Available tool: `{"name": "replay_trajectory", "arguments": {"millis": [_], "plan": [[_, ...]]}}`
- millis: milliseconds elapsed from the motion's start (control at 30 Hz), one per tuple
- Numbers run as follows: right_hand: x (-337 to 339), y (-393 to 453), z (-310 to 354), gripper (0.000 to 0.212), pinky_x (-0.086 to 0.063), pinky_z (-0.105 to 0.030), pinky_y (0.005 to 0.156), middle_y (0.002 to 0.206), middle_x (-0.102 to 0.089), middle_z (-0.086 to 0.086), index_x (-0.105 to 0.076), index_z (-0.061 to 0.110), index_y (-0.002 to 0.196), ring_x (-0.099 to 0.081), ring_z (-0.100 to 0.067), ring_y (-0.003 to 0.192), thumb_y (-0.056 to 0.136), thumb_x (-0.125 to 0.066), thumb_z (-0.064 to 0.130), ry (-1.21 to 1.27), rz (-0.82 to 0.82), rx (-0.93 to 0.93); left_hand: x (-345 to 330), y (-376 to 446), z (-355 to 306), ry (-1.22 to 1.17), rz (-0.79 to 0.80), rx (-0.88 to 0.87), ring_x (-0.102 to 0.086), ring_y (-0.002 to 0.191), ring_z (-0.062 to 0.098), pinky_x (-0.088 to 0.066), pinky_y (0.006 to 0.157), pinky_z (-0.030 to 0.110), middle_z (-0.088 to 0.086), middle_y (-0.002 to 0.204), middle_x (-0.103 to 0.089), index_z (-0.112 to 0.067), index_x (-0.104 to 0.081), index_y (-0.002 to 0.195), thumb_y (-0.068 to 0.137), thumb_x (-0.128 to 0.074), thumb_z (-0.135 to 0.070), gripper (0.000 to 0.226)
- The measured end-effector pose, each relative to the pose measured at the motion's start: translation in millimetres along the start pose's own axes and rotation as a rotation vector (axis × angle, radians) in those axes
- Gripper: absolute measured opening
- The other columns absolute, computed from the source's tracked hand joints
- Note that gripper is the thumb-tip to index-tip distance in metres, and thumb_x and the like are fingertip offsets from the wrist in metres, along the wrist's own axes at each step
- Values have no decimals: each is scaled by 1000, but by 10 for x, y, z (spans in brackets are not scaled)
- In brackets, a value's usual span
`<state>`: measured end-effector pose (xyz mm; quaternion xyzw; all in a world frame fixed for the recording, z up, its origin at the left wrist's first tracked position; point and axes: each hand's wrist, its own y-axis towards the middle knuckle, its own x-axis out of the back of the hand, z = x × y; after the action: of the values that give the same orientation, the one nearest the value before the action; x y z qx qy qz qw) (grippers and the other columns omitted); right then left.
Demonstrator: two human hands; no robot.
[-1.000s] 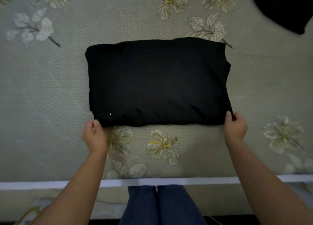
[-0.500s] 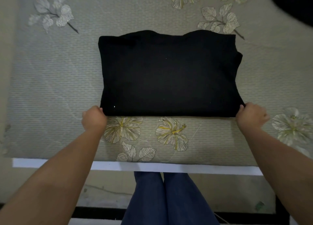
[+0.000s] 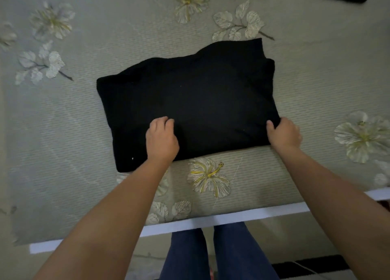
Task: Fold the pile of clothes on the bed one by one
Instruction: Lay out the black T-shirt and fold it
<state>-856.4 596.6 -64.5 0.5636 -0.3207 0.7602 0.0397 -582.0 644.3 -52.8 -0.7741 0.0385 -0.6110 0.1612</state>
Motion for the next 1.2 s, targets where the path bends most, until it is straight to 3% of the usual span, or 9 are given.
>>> {"name": "replay_trajectory", "arguments": {"millis": [233,467,567,667,800,900,967,1067,1200], "plan": [[-103,165,-155,35,-33,-42,92,113,-59,-15,-61,7,112,-44,-32,113,92,-47,33,29,-24,-36,0,997,-1164,192,83,-442,-29,131,27,-31,104,40,9,142,-36,-10,-34,137,88,-49,-10,51],[-292,170,-295,35,-16,-38,90,114,-55,-10,-61,11,111,-37,-26,114,87,-55,35,191,-46,-10,-150,1906,-2032,538,180,-791,6,142,23,-8,113,44,3,155,3,-17,1,146,82,-55,-2,87],[-303,136,-284,30,-16,-35,86,111,-57,-7,-60,14,112,-39,-25,114,87,-55,29,271,-54,-23,-206,2030,-2212,655,284,-896,-8,141,26,-7,113,45,9,152,-14,-17,-9,146,81,-56,-2,82],[-211,48,-242,20,-15,-33,79,95,-63,-3,-61,14,102,-48,-23,104,87,-55,26,303,-122,9,-149,2043,-2265,748,269,-921,-39,121,33,-25,104,43,17,128,-46,-10,-39,131,82,-57,-5,52],[43,-170,-56,11,-17,-30,75,74,-64,-3,-63,8,87,-58,-24,79,80,-66,16,370,-256,117,133,2005,-2016,609,214,-931,-45,105,37,-38,77,43,22,111,-50,-1,-52,112,83,-52,1,30],[217,-495,268,22,-37,-29,65,53,-58,-6,-59,4,64,-57,-25,50,58,-80,2,429,-342,264,468,1935,-1532,418,134,-984,-47,101,41,-43,75,50,27,107,-50,5,-56,104,78,-53,7,26],[226,-818,562,25,-43,-33,66,50,-55,-3,-57,7,60,-56,-23,48,54,-80,1,406,-372,338,714,1858,-1115,332,97,-1058,-51,94,45,-46,72,52,31,101,-54,10,-59,99,71,-55,14,28],[59,-1370,1053,26,-30,-36,80,55,-55,1,-58,13,60,-57,-21,58,49,-77,-1,351,-397,429,1053,1703,-423,319,4,-1170,-54,81,37,-50,62,44,30,85,-59,11,-62,84,69,-48,10,21],[-383,-1974,1669,24,-24,-31,71,55,-51,2,-54,15,54,-54,-20,57,49,-65,-5,318,-386,516,1274,1498,439,371,-4,-1180,-46,82,30,-51,52,39,27,81,-62,11,-63,79,71,-32,-1,34]]}}
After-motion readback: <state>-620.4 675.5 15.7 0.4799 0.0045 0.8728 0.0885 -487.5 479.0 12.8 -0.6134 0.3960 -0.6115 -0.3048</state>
